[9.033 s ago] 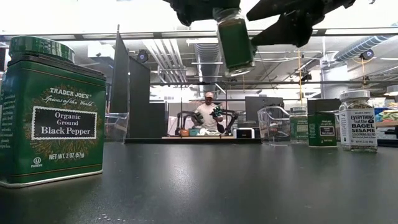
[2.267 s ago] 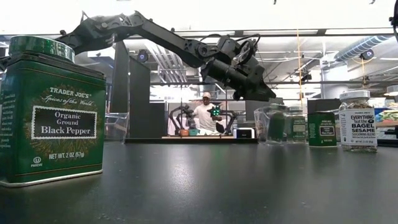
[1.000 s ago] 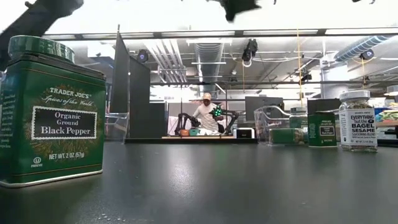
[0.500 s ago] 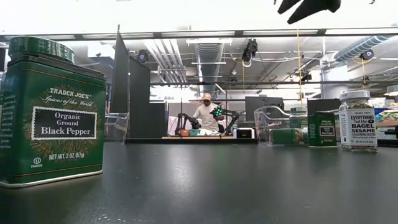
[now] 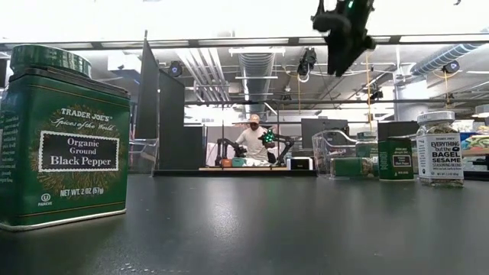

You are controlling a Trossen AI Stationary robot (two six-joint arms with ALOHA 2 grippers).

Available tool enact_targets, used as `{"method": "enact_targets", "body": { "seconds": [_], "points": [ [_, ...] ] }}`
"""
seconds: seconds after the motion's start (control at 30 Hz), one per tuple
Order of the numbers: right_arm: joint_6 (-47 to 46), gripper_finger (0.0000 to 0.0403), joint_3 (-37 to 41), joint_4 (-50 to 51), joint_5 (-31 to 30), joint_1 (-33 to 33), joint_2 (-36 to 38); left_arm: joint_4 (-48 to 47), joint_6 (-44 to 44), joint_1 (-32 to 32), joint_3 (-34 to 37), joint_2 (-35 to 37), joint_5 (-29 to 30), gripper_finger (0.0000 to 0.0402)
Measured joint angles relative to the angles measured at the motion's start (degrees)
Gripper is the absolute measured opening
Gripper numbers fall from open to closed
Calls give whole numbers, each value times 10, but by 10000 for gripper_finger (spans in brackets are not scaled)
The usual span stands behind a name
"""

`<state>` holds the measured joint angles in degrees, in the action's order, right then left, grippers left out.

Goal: Sort spices by type
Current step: Put the top green seasoning bottle into the top right transparent bin

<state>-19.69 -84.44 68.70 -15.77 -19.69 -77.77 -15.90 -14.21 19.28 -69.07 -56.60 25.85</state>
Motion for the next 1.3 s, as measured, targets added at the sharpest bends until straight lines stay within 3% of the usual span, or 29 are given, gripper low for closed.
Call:
{"method": "enact_targets", "body": {
  "seconds": [0.13,0.23,0.4,0.7,1.03,1.3],
  "points": [
    [67,178,-2,4,67,-87,-31,1,2,35,39,37,106,166],
    [117,194,0,14,87,-139,-59,-1,-1,61,59,54,152,166],
    [170,215,1,40,108,-179,-115,-1,-1,86,78,74,157,166],
    [224,243,2,16,123,-191,-174,-11,-18,92,73,86,158,166],
    [258,265,14,-29,168,-241,-183,-49,-18,92,72,122,183,166],
    [270,255,48,-48,178,-255,-180,-68,-18,91,74,137,207,166]
  ]
}}
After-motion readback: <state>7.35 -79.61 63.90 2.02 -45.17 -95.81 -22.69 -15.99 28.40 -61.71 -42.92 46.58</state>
